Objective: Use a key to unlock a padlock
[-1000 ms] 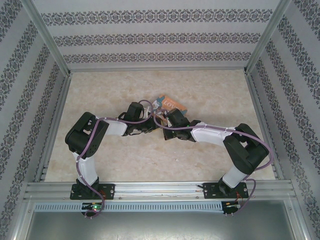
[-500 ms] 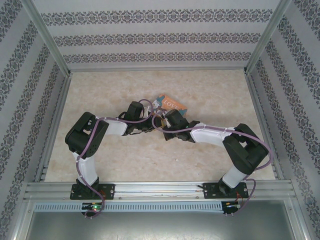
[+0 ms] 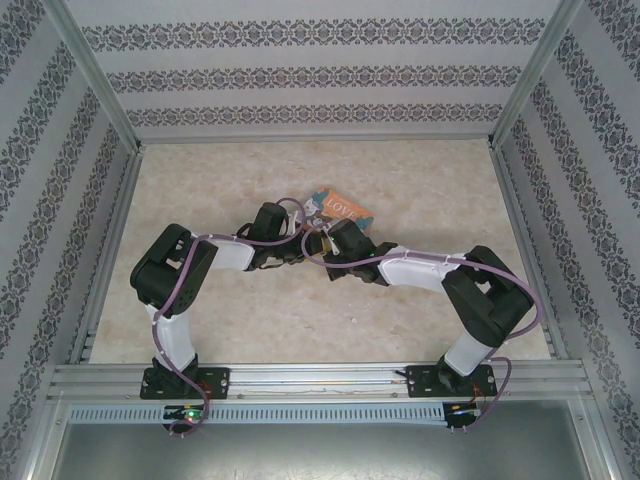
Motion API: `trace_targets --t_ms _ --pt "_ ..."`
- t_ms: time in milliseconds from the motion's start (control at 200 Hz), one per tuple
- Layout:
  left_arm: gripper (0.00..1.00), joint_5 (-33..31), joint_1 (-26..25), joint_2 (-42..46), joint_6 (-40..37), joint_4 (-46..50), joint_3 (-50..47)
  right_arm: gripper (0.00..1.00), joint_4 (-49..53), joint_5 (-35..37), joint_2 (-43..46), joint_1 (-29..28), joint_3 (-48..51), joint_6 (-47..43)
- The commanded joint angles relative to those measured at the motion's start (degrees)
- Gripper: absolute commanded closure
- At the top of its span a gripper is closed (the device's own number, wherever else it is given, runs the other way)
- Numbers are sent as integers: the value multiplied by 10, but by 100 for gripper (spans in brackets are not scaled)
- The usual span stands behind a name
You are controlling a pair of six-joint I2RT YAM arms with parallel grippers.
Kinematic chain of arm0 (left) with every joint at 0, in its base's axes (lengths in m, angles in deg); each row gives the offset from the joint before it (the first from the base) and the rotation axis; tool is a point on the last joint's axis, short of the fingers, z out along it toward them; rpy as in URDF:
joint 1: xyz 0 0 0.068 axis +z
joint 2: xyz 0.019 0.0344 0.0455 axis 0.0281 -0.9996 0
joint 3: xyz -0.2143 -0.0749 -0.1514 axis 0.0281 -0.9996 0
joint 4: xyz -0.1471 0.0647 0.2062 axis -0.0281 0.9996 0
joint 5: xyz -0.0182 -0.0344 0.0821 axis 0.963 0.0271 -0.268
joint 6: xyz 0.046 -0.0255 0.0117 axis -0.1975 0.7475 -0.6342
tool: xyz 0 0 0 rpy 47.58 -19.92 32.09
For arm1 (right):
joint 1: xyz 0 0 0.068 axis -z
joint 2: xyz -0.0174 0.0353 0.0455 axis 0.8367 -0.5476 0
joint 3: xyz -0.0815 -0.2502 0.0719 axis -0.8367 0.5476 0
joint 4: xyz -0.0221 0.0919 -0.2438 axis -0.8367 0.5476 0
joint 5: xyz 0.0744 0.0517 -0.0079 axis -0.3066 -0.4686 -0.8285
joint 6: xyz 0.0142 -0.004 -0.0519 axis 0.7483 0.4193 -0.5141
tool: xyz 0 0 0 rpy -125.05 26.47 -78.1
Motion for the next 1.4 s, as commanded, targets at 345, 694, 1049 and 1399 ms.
trace_targets --t_ms 345,694,1049,1399 --pt "75 50 -14 14 11 9 12 100 -259 -22 -6 -6 39 24" --pt "75 60 -14 -2 24 -3 12 100 -360 -33 -52 2 45 64" --pt "62 46 6 7 50 -43 -9 100 -373 -25 -83 12 89 109" --pt "33 13 62 81 48 -22 -70 100 -367 -56 -85 26 105 144"
